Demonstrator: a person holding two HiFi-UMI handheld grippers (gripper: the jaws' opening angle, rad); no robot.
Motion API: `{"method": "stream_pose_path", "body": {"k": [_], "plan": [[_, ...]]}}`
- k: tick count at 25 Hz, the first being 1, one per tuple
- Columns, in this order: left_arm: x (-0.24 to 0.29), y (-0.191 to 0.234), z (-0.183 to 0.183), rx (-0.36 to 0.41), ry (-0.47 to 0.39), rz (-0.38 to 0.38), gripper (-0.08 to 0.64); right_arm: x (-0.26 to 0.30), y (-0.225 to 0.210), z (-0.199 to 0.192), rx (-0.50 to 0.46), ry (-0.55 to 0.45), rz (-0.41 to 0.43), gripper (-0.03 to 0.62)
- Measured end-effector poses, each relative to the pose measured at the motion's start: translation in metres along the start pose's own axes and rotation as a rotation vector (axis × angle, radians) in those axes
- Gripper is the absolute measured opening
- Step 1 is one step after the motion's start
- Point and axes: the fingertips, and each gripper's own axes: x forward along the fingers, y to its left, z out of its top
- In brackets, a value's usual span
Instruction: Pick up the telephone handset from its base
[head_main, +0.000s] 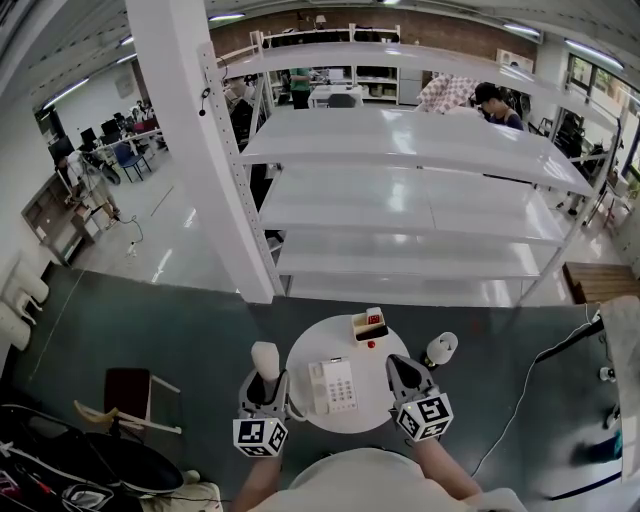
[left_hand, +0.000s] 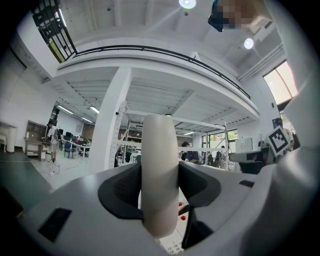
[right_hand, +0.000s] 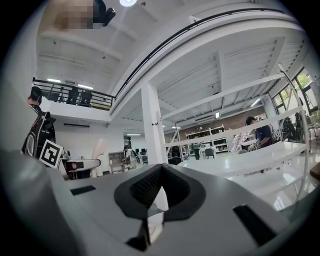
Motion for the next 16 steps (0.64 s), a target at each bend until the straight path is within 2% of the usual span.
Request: {"method": "stream_pose_path", "body": {"k": [16], "plan": [[-0.0005,-0.0009,-0.0005,-0.01,0.001,-0.008,0.224,-0.0005,0.0054,0.0007,-0.008,0.005,0.011,0.007]]}}
